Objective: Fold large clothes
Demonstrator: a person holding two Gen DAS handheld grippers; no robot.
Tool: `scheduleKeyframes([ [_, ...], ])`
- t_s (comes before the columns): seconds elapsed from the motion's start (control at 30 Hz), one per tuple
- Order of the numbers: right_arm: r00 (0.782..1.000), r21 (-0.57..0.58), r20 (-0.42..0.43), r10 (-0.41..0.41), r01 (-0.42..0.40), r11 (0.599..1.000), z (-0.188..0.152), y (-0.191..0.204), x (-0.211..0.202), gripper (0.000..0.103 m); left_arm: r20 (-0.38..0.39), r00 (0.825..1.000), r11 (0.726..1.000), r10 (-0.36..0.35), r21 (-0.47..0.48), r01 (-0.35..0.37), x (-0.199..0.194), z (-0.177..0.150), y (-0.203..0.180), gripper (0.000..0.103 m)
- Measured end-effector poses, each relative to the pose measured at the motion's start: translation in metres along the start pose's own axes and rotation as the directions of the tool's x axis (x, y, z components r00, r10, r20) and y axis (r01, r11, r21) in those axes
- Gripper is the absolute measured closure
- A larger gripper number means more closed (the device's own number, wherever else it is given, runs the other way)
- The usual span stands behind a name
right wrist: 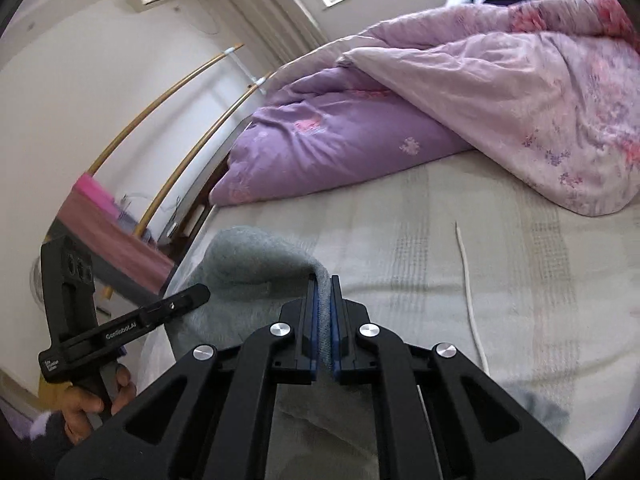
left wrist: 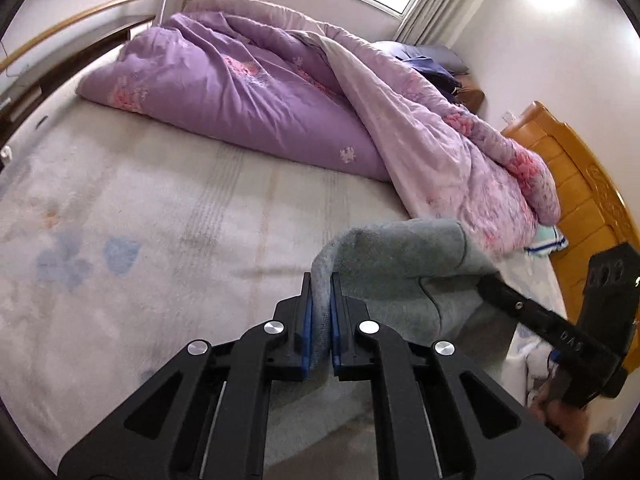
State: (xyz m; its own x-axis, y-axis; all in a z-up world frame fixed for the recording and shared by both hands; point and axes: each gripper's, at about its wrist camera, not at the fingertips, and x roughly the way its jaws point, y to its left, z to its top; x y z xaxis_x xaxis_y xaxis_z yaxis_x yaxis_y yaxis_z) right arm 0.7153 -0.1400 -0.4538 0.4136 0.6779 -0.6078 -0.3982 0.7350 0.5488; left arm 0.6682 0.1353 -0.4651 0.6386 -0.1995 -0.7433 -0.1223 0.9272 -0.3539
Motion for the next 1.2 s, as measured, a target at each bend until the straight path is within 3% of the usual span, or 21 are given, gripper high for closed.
scheduleKeyframes([
  [0.13, 0.996, -0.062, -0.061, -0.069, 0.065, 0.996, -0.060, 0.016, -0.023, 0.098, -0.046, 0.999, 0.998, 0.003, -0.060, -0.005, -0.018, -0.062, 0.006, 0.096],
  [0.23, 0.987, -0.020, -0.124, -0.100, 0.098, 0.995, -0.112, 0.019, -0.028, 0.098, -0.119, 0.993, 0.994, 0.006, -0.108, -0.019, -0.029, -0.106, 0.015, 0.096],
  [0.33, 0.967, 0.033, -0.219, -0.133, 0.143, 0.989, -0.168, 0.018, -0.033, 0.098, -0.230, 0.973, 0.992, 0.032, -0.112, -0.059, -0.030, -0.160, 0.022, 0.096],
  [0.5, 0.914, 0.118, -0.369, -0.170, 0.228, 0.966, -0.236, 0.011, -0.037, 0.094, -0.367, 0.929, 0.984, 0.053, -0.140, -0.112, -0.035, -0.218, 0.040, 0.093],
  [0.57, 0.909, 0.166, -0.387, -0.159, 0.238, 0.957, -0.245, 0.008, -0.042, 0.094, -0.381, 0.924, 0.977, 0.037, -0.180, -0.114, -0.043, -0.229, 0.047, 0.093],
  [0.63, 0.910, 0.194, -0.382, -0.161, 0.249, 0.949, -0.245, 0.007, -0.051, 0.093, -0.344, 0.939, 0.971, 0.013, -0.222, -0.094, -0.057, -0.228, 0.050, 0.088],
  [0.67, 0.912, 0.201, -0.377, -0.159, 0.248, 0.948, -0.243, 0.009, -0.055, 0.093, -0.320, 0.947, 0.969, -0.001, -0.233, -0.078, -0.063, -0.223, 0.048, 0.079],
  [0.77, 0.934, 0.235, -0.322, -0.153, 0.235, 0.943, -0.227, 0.016, -0.071, 0.091, -0.223, 0.973, 0.968, -0.067, -0.250, 0.009, -0.076, -0.200, 0.034, 0.074],
  [0.9, 0.959, 0.299, -0.248, -0.134, 0.207, 0.932, -0.204, 0.017, -0.070, 0.091, -0.150, 0.984, 0.973, -0.097, -0.220, 0.063, -0.063, -0.170, 0.006, 0.070],
  [1.03, 0.958, 0.338, -0.263, -0.117, 0.205, 0.918, -0.199, 0.009, -0.035, 0.091, -0.213, 0.973, 0.985, -0.086, -0.166, 0.050, -0.019, -0.170, -0.016, 0.070],
  [1.2, 0.921, 0.370, -0.374, -0.110, 0.257, 0.893, -0.230, -0.005, 0.002, 0.091, -0.419, 0.907, 0.982, 0.029, -0.155, -0.103, 0.025, -0.226, 0.002, 0.071],
])
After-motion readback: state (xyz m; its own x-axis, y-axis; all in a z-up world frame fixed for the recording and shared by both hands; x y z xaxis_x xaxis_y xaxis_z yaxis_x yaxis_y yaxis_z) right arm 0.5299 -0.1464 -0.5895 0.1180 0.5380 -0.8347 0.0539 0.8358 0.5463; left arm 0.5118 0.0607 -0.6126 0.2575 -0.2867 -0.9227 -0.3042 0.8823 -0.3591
